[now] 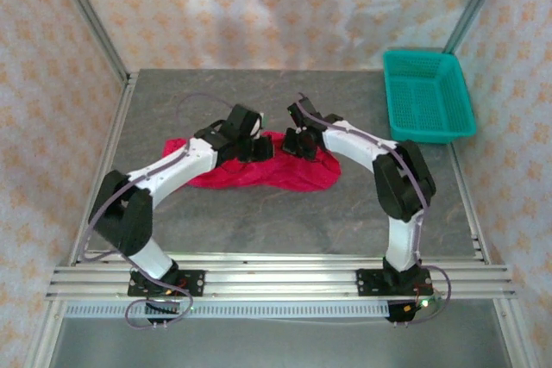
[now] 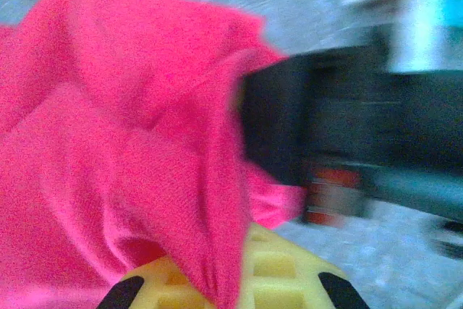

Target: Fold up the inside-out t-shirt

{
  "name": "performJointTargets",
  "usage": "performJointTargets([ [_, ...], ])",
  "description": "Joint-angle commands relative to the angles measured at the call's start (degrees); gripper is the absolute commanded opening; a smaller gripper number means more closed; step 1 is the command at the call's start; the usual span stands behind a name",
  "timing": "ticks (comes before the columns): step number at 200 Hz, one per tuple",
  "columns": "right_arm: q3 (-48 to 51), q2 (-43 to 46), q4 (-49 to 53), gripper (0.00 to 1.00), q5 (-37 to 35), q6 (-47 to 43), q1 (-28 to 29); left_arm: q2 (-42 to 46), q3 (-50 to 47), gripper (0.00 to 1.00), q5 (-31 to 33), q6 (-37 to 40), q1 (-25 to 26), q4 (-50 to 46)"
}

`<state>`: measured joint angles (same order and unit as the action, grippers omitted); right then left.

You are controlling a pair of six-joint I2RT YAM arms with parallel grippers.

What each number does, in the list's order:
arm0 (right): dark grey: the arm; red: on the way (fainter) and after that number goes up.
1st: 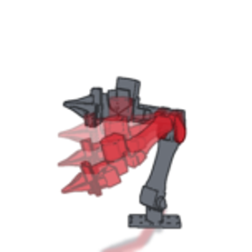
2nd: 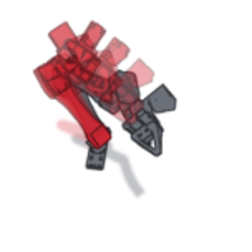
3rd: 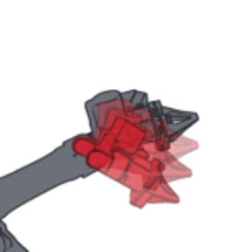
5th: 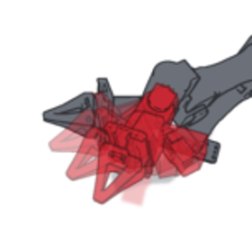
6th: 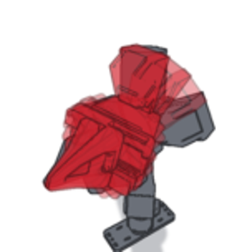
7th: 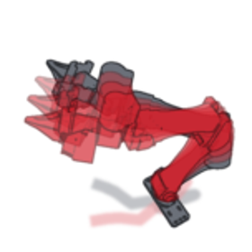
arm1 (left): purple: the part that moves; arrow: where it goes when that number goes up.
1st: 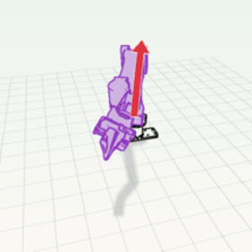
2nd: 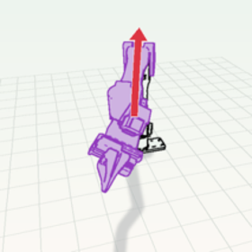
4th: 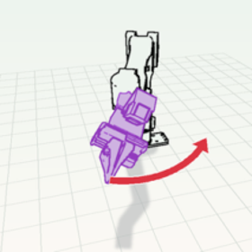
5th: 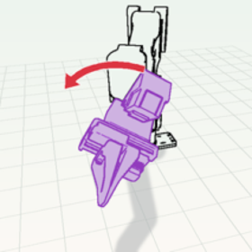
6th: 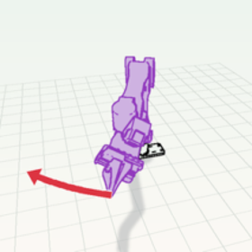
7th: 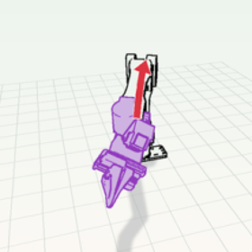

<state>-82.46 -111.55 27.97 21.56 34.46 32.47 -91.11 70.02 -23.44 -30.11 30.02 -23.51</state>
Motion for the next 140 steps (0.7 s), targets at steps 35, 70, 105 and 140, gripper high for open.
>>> performJointTargets([
  [35, 1.31, 2.77, 4.37, 0.00, -2.68, -2.44, -2.14, 5.76, -4.98, 0.00, -12.41, -5.92, -6.77, 4.97],
  [70, 6.07, 12.73, 4.71, 0.18, -3.27, -1.78, -2.12, -2.14, -9.99, 0.00, -20.06, -9.57, -10.35, 14.23],
  [105, 11.67, 18.85, -1.05, 0.38, 0.35, 2.48, -0.66, -3.72, -10.52, 0.00, -19.52, -9.53, -10.42, 15.46],
  [140, 12.94, 15.92, -7.49, 0.39, 2.12, 5.90, 2.48, -3.54, -10.24, 0.00, -19.41, -9.12, -10.42, 14.41],
])
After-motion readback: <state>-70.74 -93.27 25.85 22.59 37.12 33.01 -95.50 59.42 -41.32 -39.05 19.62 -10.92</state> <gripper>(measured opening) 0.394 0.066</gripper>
